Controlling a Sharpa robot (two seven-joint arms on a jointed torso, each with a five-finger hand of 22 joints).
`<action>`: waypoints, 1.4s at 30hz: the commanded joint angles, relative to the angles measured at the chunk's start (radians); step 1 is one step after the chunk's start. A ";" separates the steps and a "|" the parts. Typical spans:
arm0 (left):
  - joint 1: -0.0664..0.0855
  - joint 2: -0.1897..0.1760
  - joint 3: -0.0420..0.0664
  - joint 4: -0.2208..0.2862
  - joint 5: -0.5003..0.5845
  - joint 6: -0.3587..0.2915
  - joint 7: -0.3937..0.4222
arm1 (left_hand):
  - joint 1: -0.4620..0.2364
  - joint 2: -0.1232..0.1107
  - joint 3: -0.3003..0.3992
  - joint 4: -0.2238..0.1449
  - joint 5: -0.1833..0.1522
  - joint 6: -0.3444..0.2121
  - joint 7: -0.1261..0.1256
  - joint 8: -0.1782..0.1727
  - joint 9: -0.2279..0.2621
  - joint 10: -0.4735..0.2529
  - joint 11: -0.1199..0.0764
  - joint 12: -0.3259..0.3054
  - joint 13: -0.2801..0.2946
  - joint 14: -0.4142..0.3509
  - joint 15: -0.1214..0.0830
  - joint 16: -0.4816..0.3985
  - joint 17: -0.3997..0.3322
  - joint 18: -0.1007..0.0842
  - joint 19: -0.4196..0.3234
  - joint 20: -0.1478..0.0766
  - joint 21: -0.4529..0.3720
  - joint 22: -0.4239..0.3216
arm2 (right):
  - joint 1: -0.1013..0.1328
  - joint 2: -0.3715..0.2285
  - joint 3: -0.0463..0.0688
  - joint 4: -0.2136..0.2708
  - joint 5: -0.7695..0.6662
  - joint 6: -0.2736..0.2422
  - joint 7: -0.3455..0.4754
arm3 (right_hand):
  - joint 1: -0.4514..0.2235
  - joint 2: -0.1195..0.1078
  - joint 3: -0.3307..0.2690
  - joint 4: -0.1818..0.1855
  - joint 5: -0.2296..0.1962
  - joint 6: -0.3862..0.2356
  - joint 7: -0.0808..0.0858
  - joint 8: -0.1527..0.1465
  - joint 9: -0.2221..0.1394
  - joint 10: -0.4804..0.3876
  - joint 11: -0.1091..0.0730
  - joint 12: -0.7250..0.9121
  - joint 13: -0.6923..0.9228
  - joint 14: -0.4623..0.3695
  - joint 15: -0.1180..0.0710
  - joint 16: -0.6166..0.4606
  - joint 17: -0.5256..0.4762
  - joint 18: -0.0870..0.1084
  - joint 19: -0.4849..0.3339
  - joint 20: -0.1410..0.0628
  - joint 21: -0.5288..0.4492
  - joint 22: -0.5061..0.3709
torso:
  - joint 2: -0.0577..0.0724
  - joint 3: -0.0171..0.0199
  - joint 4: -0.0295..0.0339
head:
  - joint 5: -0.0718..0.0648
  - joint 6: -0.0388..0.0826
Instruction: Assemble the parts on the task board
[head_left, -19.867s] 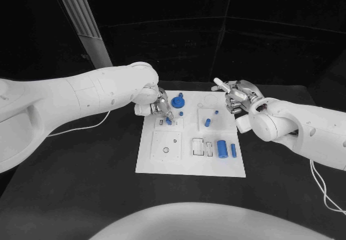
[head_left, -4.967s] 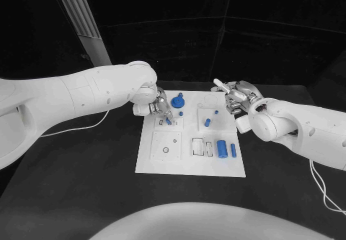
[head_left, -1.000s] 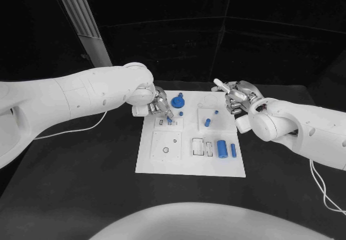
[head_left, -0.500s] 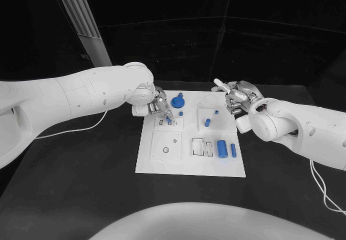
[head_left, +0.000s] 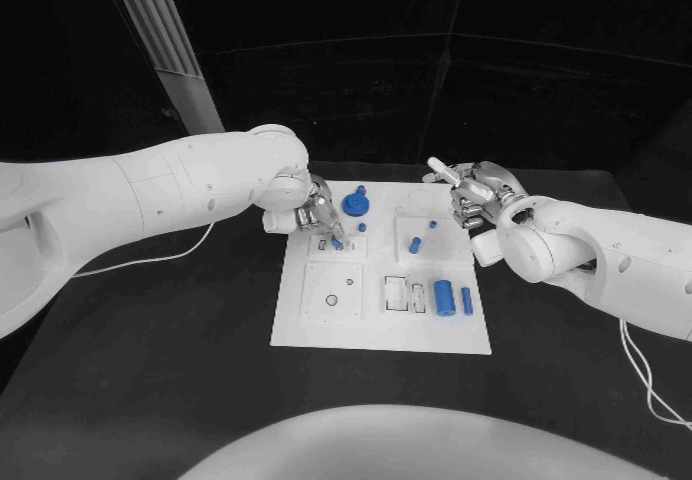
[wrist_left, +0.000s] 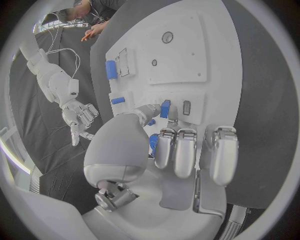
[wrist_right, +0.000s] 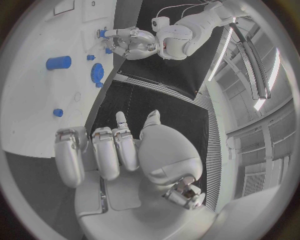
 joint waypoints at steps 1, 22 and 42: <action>0.001 0.001 0.000 -0.001 -0.001 0.016 -0.009 | -0.001 0.009 0.008 -0.008 -0.004 0.006 -0.012 0.003 0.033 0.104 -0.002 0.002 0.263 0.106 0.001 0.003 0.263 -0.007 0.105 0.004 0.004 0.263 | 0.002 0.000 0.001 0.001 -0.002 -0.004 0.006 | 0.009 0.000 0.003 0.002 0.005 -0.001 0.045 0.004 -0.001 0.104 -0.002 0.003 0.263 0.107 -0.003 0.002 0.263 -0.007 0.104 -0.004 0.003 0.263 | 0.000 -0.0003 0.0003 | 0.001 0.000; -0.002 0.017 0.000 -0.011 -0.001 0.020 -0.012 | 0.000 0.011 0.008 -0.007 -0.007 0.006 -0.013 0.002 0.033 0.104 -0.003 0.002 0.263 0.106 0.001 0.003 0.263 -0.007 0.105 0.003 0.004 0.263 | 0.002 0.001 0.001 0.001 -0.002 -0.003 0.007 | 0.009 0.000 0.003 0.002 0.005 -0.001 0.045 0.004 -0.001 0.104 -0.002 0.003 0.263 0.107 -0.003 0.002 0.263 -0.007 0.104 -0.004 0.003 0.263 | 0.000 -0.0001 0.0001 | 0.002 0.000; -0.003 0.019 0.000 -0.012 -0.001 0.030 -0.018 | 0.003 0.006 0.000 -0.008 -0.011 0.002 -0.013 -0.001 0.033 0.104 -0.003 0.002 0.263 0.106 0.000 0.003 0.263 -0.007 0.105 0.003 0.004 0.263 | 0.002 -0.001 0.001 0.003 -0.002 -0.004 0.006 | 0.009 0.000 0.003 0.002 0.005 -0.001 0.045 0.004 -0.001 0.104 -0.002 0.003 0.263 0.107 -0.003 0.002 0.263 -0.007 0.104 -0.004 0.003 0.263 | 0.000 0.0001 -0.0001 | 0.001 0.000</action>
